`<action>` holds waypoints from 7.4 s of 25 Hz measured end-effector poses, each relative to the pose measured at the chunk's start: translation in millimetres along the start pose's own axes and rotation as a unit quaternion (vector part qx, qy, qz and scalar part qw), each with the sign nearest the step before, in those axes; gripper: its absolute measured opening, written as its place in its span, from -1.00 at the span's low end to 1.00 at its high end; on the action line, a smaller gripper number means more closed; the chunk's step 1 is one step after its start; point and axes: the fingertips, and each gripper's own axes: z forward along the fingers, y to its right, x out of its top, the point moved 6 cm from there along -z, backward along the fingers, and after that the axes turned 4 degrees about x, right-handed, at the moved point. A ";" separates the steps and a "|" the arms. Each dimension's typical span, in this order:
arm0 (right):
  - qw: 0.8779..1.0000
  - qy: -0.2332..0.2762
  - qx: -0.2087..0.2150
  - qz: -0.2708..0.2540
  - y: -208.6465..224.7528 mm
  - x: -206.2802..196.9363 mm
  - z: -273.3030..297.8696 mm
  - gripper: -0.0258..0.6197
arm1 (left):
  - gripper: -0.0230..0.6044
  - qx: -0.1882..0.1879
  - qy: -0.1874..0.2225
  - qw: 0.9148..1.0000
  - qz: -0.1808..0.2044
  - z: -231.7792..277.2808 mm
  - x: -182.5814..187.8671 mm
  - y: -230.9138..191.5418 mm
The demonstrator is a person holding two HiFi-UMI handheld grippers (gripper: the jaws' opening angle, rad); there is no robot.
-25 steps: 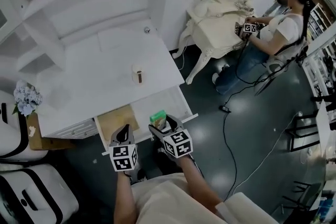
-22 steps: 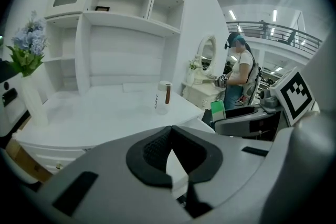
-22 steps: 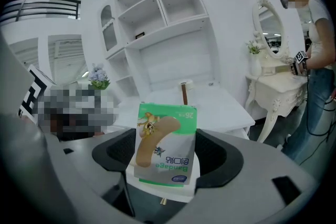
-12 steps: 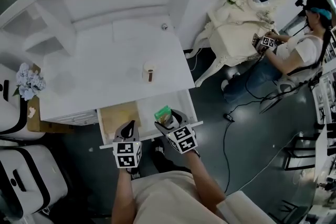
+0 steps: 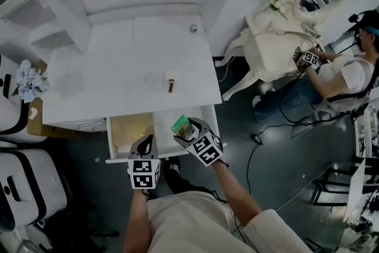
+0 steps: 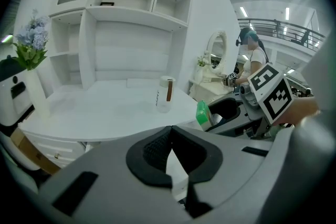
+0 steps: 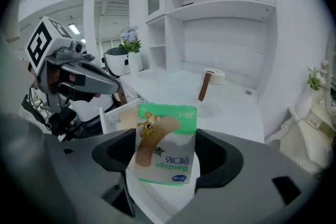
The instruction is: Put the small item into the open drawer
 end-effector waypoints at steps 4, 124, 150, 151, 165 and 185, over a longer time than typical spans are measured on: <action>0.999 -0.018 0.026 -0.035 6.4 -0.1 10.7 0.23 | -0.87 0.011 -0.003 1.000 -0.011 5.3 -2.5 2.5; 0.976 -0.170 0.129 -0.053 3.0 -71.2 108.1 0.23 | -0.87 0.061 -0.050 0.992 -0.097 -4.9 -69.9 -17.1; 0.986 -0.009 0.008 0.164 -28.4 -60.8 17.2 0.23 | -0.87 0.022 -0.047 0.997 -0.056 4.0 -67.4 -3.9; 0.985 -0.001 0.008 0.172 -30.4 -63.0 14.6 0.23 | -0.87 0.020 -0.048 0.997 -0.053 3.0 -68.7 -2.5; 0.981 0.044 0.022 0.189 -56.5 -82.9 2.9 -0.07 | -0.87 0.005 -0.036 0.998 -0.049 -10.5 -70.6 7.8; 0.976 0.041 -0.028 0.211 -43.7 -93.8 -7.8 -0.84 | -0.87 -0.001 -0.037 0.999 -0.040 -9.5 -73.9 16.0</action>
